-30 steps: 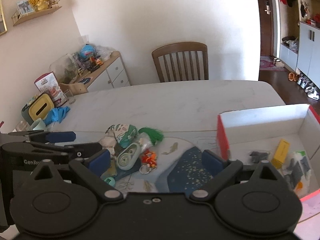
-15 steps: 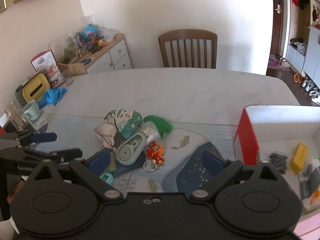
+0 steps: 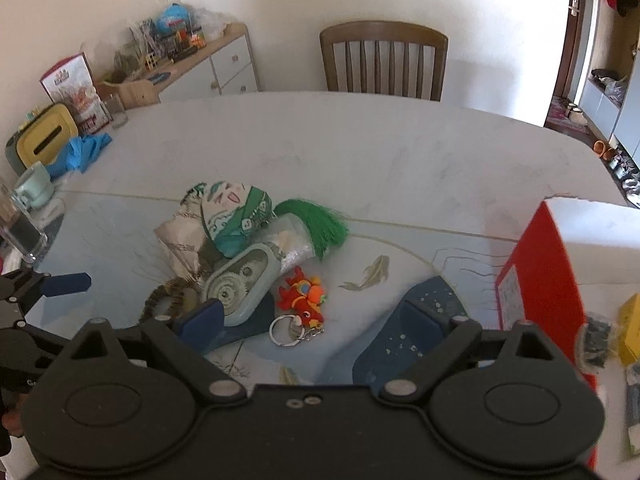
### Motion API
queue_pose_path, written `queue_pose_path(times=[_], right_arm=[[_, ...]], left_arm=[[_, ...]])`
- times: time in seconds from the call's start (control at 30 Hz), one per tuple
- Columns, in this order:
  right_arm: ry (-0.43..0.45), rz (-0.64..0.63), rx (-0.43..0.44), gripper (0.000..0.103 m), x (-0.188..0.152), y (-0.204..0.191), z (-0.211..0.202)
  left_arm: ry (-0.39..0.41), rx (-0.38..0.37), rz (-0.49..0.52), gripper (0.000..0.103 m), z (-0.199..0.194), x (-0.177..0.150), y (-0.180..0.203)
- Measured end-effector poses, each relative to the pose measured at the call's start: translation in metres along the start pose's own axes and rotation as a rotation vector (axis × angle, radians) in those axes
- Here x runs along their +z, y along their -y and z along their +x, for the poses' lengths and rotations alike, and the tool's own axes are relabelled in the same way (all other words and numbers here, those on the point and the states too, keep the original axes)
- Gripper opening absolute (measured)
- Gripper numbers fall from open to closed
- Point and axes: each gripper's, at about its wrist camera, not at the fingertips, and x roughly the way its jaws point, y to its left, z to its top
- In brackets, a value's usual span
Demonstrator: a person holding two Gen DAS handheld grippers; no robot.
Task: Organize objects
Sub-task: 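Grasp the brown bead bracelet with left tool while right tool grasps red parrot keychain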
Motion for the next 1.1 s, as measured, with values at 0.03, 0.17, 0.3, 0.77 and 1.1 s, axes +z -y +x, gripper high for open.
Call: queue_pose_path(times=[0.03, 0.17, 0.3, 0.77, 1.1], right_arm=[[-0.009, -0.005, 0.000, 0.092, -0.001, 0.000, 0.004], [-0.043, -0.031, -0.002, 0.090, -0.003, -0.003, 0.020], [-0.066, -0.062, -0.001, 0.086, -0.004, -0.005, 0.034], [-0.115, -0.124, 0.016, 0.064, -0.002, -0.010, 0.068], [-0.091, -0.149, 0.019, 0.048, -0.003, -0.013, 0.070]], left_arm=[[-0.003, 0.000, 0.003, 0.103, 0.003, 0.002, 0.000], [-0.004, -0.011, 0.015, 0.103, 0.011, 0.002, 0.003], [0.004, -0.020, 0.037, 0.102, 0.016, 0.000, 0.007], [0.019, -0.071, 0.071, 0.074, 0.021, 0.000, 0.009], [0.001, -0.132, 0.087, 0.033, 0.023, -0.003, 0.014]])
